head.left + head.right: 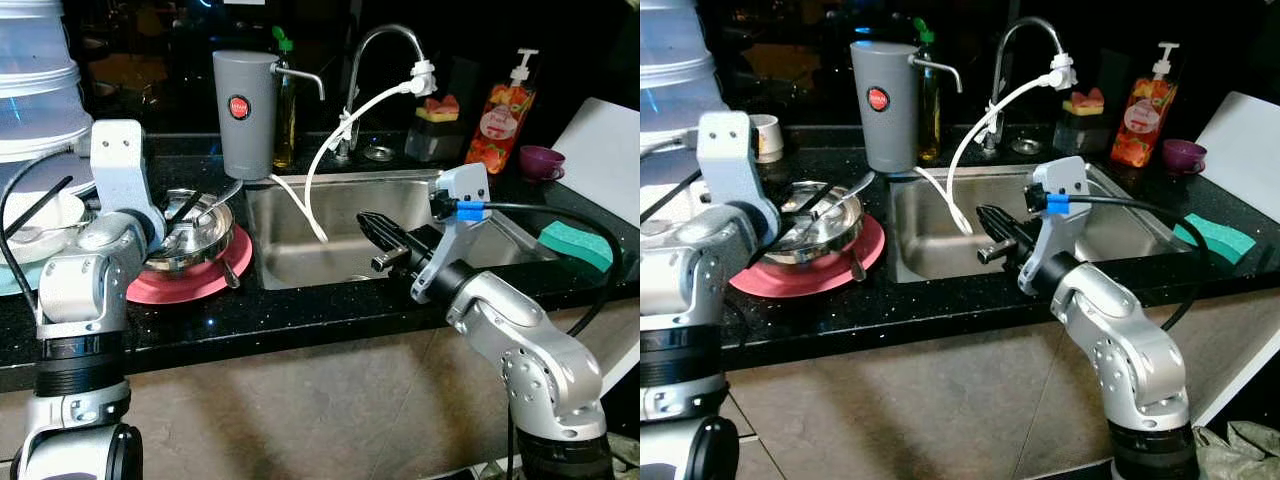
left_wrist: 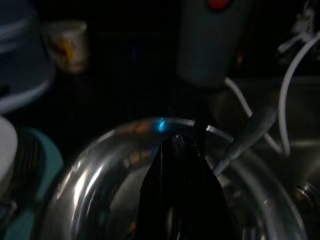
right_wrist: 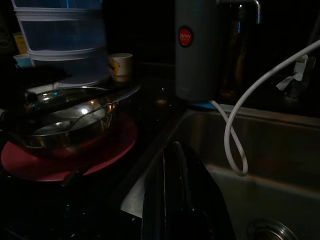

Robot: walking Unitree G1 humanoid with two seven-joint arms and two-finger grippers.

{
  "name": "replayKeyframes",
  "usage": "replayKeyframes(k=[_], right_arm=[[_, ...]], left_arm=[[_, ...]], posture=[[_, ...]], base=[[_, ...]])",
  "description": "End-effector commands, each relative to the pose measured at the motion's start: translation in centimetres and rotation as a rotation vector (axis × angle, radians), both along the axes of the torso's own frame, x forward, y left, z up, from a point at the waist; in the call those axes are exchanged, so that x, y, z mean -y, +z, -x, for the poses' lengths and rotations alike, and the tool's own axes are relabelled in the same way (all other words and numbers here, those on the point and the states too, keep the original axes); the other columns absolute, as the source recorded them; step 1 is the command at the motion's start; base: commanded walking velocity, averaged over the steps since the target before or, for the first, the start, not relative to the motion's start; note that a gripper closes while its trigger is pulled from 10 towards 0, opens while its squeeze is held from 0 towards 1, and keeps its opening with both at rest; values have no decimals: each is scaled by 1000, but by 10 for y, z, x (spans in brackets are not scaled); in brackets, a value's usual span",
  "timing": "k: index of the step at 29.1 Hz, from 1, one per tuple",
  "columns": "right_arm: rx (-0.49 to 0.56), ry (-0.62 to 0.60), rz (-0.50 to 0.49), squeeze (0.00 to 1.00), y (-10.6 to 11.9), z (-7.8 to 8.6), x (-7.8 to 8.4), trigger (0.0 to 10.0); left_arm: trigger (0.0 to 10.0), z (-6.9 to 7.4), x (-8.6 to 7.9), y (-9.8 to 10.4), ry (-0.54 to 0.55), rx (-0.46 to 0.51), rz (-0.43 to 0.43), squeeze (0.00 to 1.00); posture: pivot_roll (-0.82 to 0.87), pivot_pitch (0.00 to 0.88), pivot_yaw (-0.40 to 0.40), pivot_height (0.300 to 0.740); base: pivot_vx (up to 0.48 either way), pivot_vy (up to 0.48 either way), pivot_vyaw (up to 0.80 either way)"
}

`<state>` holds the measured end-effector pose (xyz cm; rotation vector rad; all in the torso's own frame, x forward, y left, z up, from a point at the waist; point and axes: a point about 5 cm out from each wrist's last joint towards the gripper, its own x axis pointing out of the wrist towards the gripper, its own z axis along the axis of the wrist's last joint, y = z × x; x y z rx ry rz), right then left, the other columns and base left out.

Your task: Kitchen organization

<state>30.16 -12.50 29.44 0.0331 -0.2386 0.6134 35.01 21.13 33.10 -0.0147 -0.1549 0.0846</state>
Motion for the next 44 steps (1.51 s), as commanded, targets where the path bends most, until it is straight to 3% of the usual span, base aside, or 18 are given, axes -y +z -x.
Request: replayKeyframes(k=[1, 8, 13, 14, 22, 30, 31, 38, 44], right_arm=[[3, -6, -9, 0, 0, 2, 2, 10000], [3, -26, -18, 0, 1, 2, 5, 10000], [5, -27, -20, 0, 1, 2, 5, 10000], [3, -29, -21, 0, 1, 2, 6, 10000], [-1, -23, -25, 0, -1, 1, 4, 10000], [-1, -24, -28, 0, 0, 1, 4, 10000], [-2, -26, -29, 0, -1, 1, 4, 10000], [-2, -28, -32, 0, -1, 2, 4, 10000], [-3, -29, -34, 0, -1, 2, 4, 10000]], left_arm=[[10000, 4, 8, 12, -46, 58, -18, 0], [10000, 5, 22, 20, -120, 96, 7, 0], [10000, 1, 13, 14, -32, 11, -2, 0], [10000, 3, 4, 13, 12, -23, -10, 1000], [10000, 5, -5, 2, 15, -109, -10, 1000], [10000, 4, -3, 2, -26, -139, 59, 1000], [10000, 3, -2, 2, -48, -160, 95, 0], [10000, 0, -3, -16, -66, -250, 123, 0], [10000, -1, -2, -42, -91, -352, 40, 0]], posture=[[44, 100, -50, 740], [44, 100, -50, 740], [39, 99, -45, 740], [46, 105, -47, 740], [46, 105, -47, 740], [55, 110, -43, 740], [53, 110, -42, 740], [53, 111, -38, 740], [53, 111, -38, 740]], base=[[0, 0, 0], [0, 0, 0], [0, 0, 0], [0, 0, 0], [0, 0, 0], [0, 0, 0], [0, 0, 0], [0, 0, 0], [0, 0, 0]])
